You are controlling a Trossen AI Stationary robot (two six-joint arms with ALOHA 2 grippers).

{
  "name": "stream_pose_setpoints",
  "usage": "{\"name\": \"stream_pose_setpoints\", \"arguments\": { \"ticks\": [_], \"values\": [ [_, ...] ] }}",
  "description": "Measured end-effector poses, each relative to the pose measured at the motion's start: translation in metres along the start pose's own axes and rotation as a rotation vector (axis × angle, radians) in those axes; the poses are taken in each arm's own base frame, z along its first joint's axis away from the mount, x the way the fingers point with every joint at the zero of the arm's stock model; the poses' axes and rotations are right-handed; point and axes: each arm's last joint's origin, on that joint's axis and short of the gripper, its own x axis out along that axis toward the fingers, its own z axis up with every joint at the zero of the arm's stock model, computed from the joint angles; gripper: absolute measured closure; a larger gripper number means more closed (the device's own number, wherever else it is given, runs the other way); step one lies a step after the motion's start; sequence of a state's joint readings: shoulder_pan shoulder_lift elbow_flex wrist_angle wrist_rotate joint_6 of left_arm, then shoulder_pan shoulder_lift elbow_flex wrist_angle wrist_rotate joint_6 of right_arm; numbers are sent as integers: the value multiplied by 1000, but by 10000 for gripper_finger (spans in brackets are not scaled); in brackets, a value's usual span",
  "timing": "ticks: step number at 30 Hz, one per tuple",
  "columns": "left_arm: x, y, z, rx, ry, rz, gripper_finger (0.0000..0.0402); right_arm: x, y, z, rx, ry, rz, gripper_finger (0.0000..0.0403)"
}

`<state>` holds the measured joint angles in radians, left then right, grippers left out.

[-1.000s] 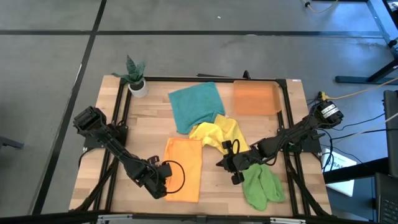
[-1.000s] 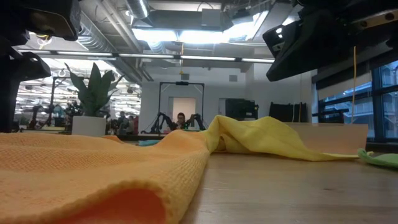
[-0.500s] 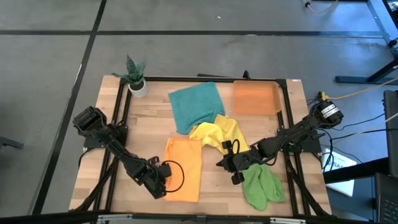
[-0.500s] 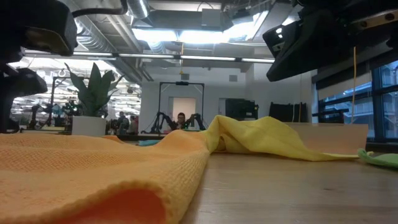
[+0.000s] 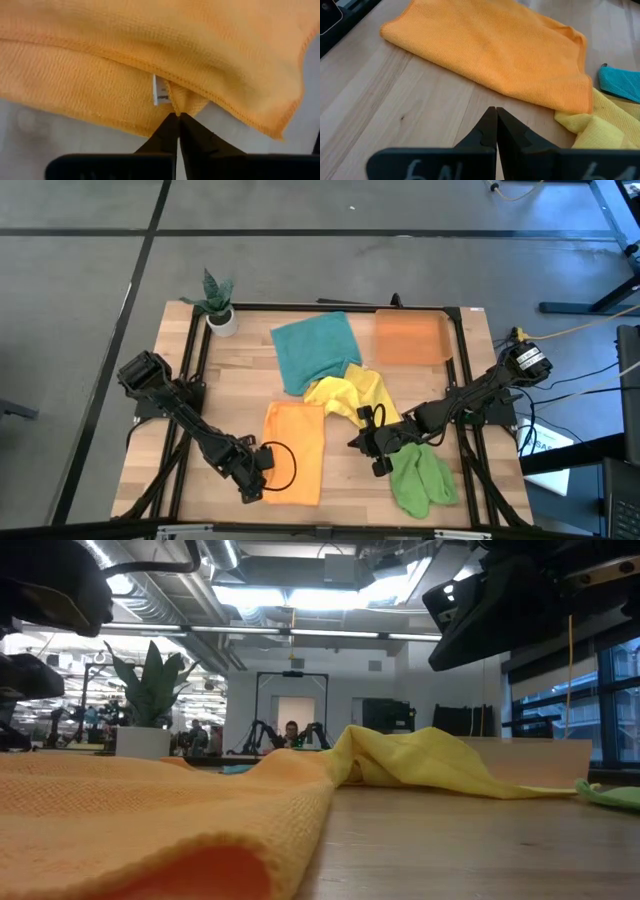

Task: Roll microfiber towels into tight, uniform cylinder then place into a basket
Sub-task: Roll the orange microfiber towel

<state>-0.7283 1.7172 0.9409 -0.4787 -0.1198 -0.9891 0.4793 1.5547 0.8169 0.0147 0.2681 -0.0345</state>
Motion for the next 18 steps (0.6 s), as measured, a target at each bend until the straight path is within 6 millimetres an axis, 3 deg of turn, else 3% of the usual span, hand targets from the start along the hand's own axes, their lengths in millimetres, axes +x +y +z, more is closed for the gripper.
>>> {"name": "stream_pose_setpoints", "arguments": {
  "ticks": [10,18],
  "values": [
    [-3,-14,-17,290,-3,-44,400,0,0,0,0,0,0,398],
    [-12,-25,-15,316,6,-74,401,0,0,2,1,-25,-1,398]
  ]
}}
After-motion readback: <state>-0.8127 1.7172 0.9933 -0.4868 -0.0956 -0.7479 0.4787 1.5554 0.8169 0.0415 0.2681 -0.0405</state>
